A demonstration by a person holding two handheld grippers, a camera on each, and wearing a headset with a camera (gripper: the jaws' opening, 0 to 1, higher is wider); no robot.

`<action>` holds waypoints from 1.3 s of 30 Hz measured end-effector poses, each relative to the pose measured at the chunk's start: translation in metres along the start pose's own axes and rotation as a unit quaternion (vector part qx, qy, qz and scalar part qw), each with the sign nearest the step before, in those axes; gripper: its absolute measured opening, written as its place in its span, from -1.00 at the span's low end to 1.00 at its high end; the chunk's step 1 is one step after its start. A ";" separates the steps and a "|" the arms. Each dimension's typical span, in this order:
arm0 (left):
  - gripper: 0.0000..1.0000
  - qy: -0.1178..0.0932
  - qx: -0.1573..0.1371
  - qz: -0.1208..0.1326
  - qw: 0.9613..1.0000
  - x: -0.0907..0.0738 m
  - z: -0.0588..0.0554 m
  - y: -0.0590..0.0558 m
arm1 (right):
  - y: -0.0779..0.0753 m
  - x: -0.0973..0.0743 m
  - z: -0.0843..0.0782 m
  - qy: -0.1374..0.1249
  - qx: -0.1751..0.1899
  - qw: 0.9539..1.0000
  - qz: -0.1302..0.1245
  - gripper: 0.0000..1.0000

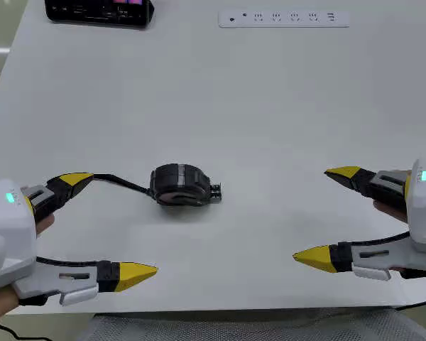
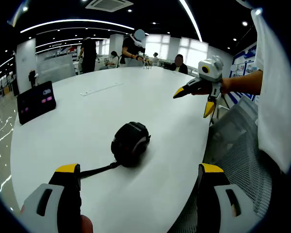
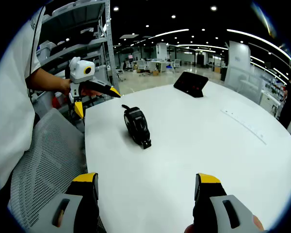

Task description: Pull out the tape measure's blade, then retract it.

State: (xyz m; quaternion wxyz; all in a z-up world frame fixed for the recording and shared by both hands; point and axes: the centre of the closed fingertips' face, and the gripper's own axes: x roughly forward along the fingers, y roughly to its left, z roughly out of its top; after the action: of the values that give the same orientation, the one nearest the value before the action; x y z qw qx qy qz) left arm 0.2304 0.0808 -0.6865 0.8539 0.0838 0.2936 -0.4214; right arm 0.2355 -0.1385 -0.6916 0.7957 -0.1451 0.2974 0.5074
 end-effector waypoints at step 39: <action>0.60 0.025 0.021 -0.021 0.999 0.015 -0.003 0.010 | -0.009 0.016 0.001 0.001 -0.011 1.000 0.012 0.44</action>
State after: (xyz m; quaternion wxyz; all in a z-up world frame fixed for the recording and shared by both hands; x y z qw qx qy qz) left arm 0.2442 0.0785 -0.6983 0.8351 0.1056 0.3081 -0.4433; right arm 0.2491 -0.1301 -0.7013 0.7876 -0.1509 0.2947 0.5198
